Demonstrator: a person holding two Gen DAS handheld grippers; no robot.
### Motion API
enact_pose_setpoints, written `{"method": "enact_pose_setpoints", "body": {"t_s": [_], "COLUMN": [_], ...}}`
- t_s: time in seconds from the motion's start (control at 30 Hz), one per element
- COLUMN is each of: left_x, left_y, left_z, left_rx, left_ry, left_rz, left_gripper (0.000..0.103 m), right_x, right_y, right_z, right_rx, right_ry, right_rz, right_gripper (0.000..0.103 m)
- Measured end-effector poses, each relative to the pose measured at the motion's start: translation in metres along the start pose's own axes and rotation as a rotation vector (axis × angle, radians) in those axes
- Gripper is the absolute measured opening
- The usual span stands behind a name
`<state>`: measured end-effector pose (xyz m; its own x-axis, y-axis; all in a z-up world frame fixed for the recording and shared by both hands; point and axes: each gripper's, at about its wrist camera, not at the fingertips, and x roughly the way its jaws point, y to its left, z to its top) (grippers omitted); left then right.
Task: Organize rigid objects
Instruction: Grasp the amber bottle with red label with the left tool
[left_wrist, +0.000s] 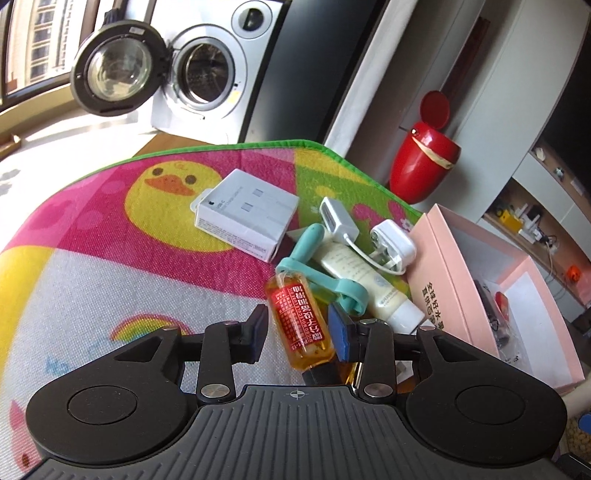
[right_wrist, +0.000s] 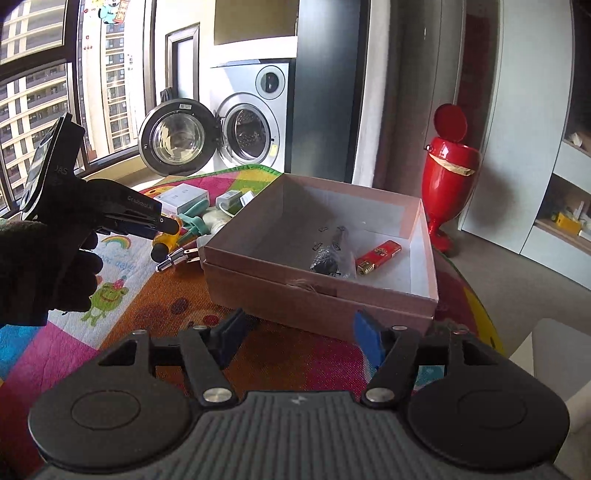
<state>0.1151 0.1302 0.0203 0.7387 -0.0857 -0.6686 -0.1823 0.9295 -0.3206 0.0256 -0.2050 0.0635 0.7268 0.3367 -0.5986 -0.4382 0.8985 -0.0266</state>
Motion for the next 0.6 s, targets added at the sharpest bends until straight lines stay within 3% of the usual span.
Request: {"method": "enact_pose_setpoints", "body": {"t_s": [0.1,0.17,0.37,0.5,0.6], "left_x": [0.002,-0.003,-0.033,-0.062,-0.071], "left_y": [0.0,0.0,0.019,0.039,0.053], "left_z": [-0.006,-0.01,-0.031,-0.049,-0.059], "left_rx": [0.021,0.057,0.137,0.158,0.148], "left_ry": [0.006,-0.004,-0.021,-0.062,-0.096], "left_rz": [-0.012,-0.019,-0.018,0.015,-0.004], "left_gripper": [0.04,0.033,0.032,0.032,0.032], "right_x": [0.005,0.007,0.015,0.034,0.066], "right_y": [0.009,0.02,0.045,0.056,0.061], "right_z": [0.005,0.009,0.035,0.071,0.107], "right_rx": [-0.015,-0.046,-0.108,-0.109,-0.062], "right_ry": [-0.002,-0.013,-0.029,-0.024,0.035], "right_rz": [0.016,0.025,0.074,0.123,0.165], "right_gripper": [0.065,0.065,0.065,0.065,0.063]}}
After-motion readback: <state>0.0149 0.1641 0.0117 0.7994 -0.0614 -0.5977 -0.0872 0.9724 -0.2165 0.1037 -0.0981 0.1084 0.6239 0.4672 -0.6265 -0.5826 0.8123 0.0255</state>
